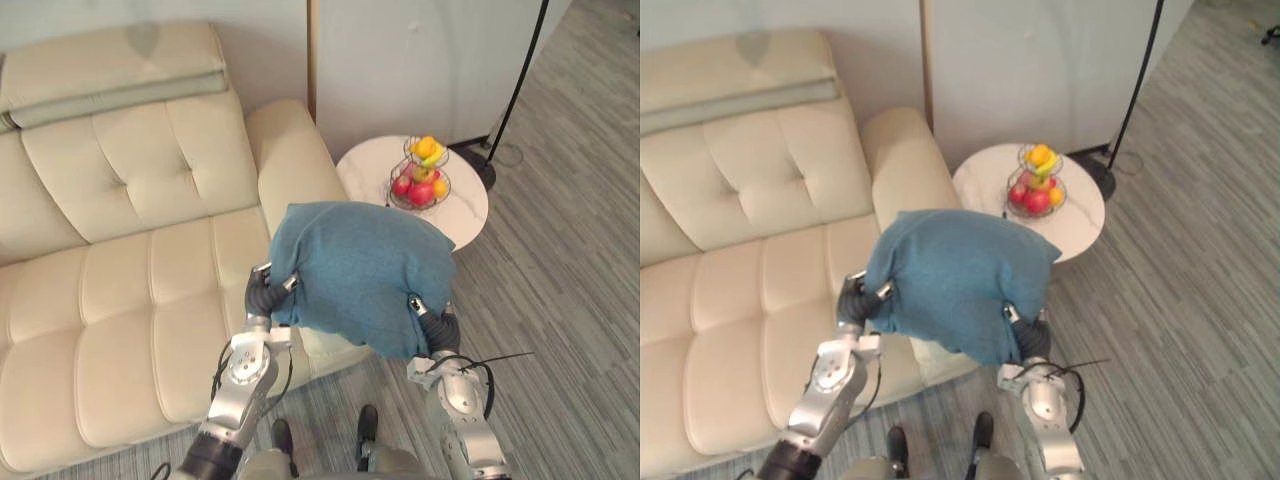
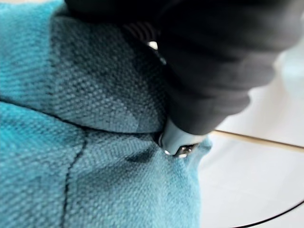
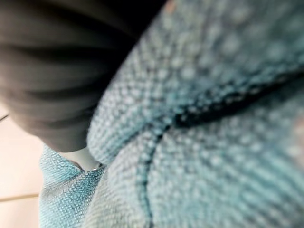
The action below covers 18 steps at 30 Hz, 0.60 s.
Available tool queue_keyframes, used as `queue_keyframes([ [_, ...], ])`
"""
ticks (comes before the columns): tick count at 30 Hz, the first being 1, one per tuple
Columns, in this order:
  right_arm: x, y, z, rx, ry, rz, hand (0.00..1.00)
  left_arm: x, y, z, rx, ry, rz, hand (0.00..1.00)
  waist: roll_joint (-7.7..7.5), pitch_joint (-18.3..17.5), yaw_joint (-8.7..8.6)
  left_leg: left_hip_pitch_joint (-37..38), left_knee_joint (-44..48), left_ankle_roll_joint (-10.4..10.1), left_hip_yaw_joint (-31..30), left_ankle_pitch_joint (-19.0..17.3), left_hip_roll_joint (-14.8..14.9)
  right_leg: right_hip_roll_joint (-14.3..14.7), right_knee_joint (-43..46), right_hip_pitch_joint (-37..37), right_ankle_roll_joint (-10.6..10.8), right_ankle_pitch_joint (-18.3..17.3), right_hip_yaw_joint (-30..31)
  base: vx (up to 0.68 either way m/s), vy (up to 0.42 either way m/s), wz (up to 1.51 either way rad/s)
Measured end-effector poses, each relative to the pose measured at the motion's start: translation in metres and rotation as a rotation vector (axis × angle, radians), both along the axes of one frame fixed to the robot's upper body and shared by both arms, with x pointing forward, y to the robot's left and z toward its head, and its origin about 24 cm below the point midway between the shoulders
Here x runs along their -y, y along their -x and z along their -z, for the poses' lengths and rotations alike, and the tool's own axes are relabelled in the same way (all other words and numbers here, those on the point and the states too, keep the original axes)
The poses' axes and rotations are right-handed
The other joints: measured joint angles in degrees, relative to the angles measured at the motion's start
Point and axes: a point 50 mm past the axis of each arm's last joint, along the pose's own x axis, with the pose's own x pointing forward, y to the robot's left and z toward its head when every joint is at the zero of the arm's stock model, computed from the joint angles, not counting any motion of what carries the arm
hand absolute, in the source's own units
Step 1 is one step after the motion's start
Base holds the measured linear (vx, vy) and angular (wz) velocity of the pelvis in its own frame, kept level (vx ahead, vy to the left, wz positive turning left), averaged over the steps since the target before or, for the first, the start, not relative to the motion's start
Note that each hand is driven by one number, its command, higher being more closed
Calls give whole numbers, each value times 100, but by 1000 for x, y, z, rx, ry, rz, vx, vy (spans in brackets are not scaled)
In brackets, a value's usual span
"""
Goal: Pick up cushions and gather them together orderly.
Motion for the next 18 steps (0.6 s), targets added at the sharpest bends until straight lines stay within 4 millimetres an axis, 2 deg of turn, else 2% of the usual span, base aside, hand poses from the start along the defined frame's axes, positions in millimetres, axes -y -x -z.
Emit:
queue_keyframes([
  [6, 0, 9, -1, -1, 21, 0, 100, -1, 13, 1, -6, 38, 13, 100, 87, -290, -27, 241, -23, 31, -237, 22, -48, -45, -1, 335, 29, -46, -199, 2, 11, 17],
  [12, 1, 11, 1, -8, 31, -10, 100, -2, 21, 8, -42, 65, 11, 100, 153, -393, -23, 284, -104, 55, -617, 56, -147, -139, 0, 605, 65, -148, -533, -64, 19, 33],
  [14, 0, 10, 0, -2, 36, -15, 100, -2, 23, 10, -50, 64, 9, 100, 181, -416, 13, 141, -66, 50, -778, 68, -165, -150, 1, 586, 47, -206, -672, -65, 2, 49],
  [17, 1, 4, -7, 33, 41, -5, 100, -1, 22, 7, -35, 67, 15, 100, 225, -373, 24, -561, 522, -26, -1190, 0, -159, -131, 26, 404, 24, -206, -1135, -75, -18, 81],
  [18, 1, -3, -13, 64, 53, -2, 100, 0, 21, 6, -25, 71, 14, 100, 292, -357, 25, -881, 729, -1, -1204, -85, -84, -129, 210, 207, -26, -166, -1310, -86, -8, 78],
])
